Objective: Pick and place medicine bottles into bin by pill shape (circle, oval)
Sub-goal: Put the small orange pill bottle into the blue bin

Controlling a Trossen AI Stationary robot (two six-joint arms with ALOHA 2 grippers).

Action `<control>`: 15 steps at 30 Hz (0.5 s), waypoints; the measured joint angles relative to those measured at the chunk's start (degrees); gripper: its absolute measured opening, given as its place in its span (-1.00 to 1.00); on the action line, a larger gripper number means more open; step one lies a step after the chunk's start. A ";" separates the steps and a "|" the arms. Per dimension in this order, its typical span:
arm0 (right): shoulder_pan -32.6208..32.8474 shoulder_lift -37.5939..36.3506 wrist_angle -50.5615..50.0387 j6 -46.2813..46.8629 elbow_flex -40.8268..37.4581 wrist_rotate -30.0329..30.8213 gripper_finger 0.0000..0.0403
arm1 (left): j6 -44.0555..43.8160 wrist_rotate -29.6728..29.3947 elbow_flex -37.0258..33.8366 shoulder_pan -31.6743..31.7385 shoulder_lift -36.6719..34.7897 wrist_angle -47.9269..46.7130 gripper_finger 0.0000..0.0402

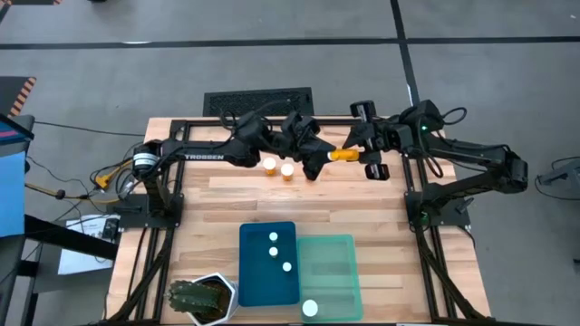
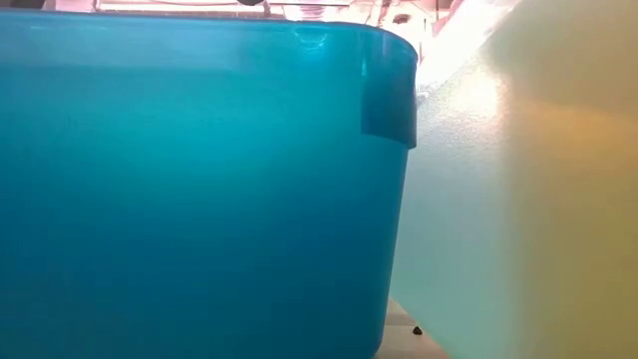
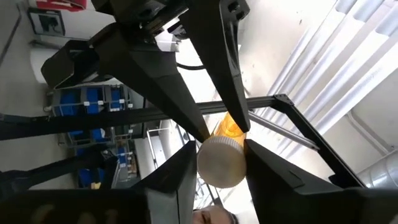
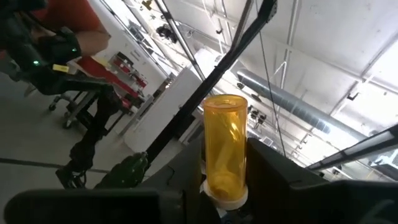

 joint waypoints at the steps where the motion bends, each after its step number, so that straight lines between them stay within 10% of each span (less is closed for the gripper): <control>1: -0.03 0.00 0.04 0.00 0.00 0.49 -0.33 | 0.00 -0.08 0.00 0.00 0.00 0.04 -0.46; 15: -9.24 -7.40 -5.36 16.78 0.02 -2.97 0.22 | 1.57 5.62 0.04 1.99 -0.09 3.20 -0.45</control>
